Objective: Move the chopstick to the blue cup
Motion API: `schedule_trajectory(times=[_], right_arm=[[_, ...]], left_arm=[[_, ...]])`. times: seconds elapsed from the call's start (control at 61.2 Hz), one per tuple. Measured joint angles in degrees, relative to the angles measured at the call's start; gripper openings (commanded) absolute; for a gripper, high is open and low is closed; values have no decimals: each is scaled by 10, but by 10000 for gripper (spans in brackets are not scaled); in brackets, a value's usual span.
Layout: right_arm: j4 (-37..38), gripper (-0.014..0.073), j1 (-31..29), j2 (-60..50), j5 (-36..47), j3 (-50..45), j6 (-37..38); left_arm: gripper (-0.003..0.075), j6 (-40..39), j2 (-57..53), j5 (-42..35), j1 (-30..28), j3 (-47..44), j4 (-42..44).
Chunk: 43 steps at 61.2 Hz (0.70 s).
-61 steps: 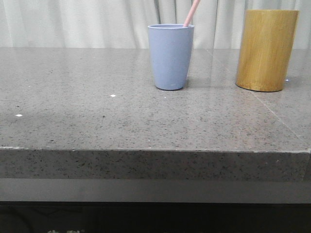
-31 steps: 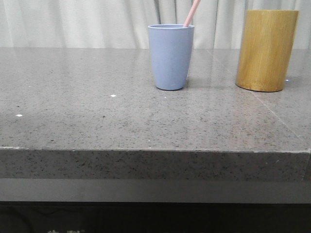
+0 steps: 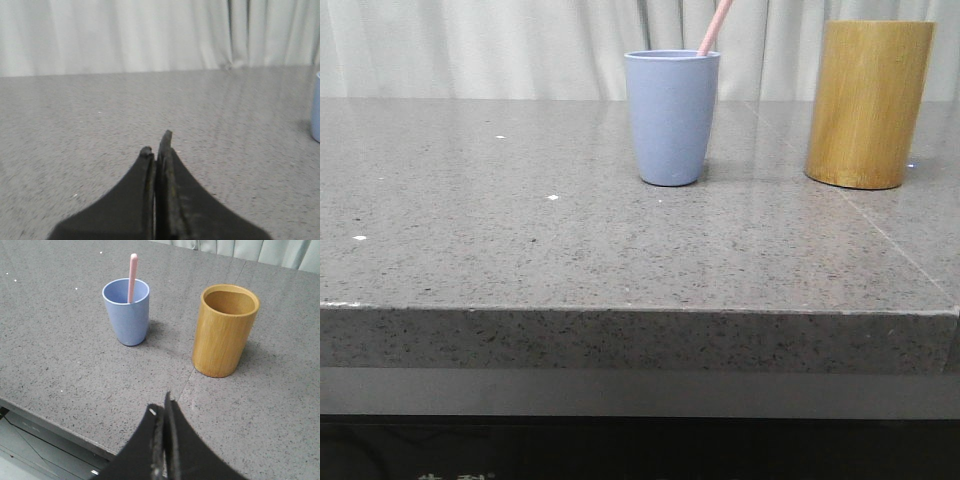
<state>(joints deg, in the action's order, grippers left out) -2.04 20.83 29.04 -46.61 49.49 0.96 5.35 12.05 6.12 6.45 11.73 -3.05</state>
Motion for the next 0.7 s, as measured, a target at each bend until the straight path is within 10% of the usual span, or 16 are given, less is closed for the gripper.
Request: schedule_trajectory(times=[0.702], right_arm=[[0, -67, 0, 0, 0, 0, 0]], left_arm=[[-19, 1, -123, -65, -35, -119, -51]])
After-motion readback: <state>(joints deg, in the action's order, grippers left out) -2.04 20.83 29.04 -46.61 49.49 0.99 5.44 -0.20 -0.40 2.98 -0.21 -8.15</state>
